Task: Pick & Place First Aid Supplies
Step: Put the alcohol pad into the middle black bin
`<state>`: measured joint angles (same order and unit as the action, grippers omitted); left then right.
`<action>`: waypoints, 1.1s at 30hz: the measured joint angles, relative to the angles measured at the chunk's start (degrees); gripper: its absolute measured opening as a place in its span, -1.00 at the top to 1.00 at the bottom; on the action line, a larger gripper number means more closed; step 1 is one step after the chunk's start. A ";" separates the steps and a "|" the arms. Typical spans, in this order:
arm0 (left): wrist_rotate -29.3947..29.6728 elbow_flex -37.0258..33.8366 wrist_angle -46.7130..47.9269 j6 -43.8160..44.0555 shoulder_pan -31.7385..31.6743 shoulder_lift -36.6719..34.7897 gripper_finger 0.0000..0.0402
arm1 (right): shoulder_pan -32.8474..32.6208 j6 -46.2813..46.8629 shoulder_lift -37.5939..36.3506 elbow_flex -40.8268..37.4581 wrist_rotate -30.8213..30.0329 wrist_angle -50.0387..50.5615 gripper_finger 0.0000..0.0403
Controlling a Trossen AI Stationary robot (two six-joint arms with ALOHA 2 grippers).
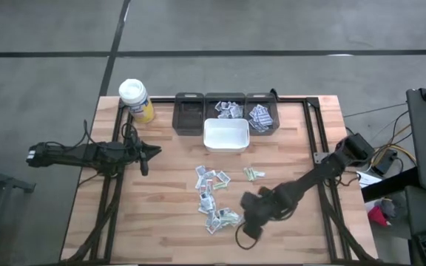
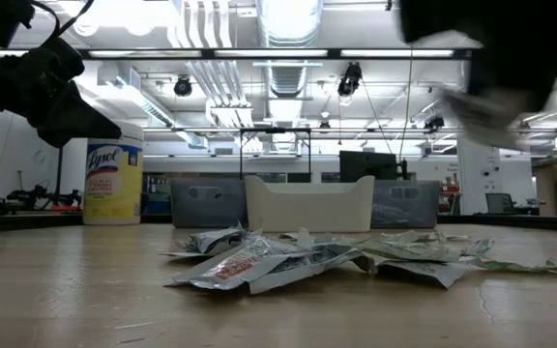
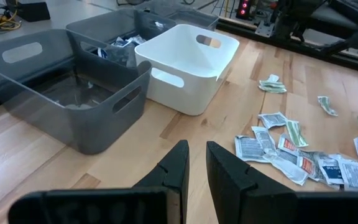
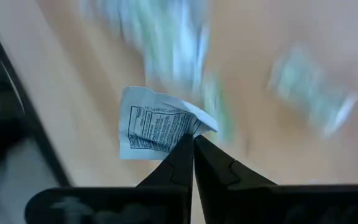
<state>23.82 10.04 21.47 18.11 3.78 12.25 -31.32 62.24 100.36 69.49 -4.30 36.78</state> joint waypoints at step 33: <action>0.01 0.00 -0.45 0.15 -0.01 0.00 0.74 | 52.48 -26.64 -0.99 17.93 -16.83 1.63 0.96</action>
<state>23.83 10.04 21.02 18.26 3.77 12.25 21.16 35.59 99.37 87.42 -21.14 38.42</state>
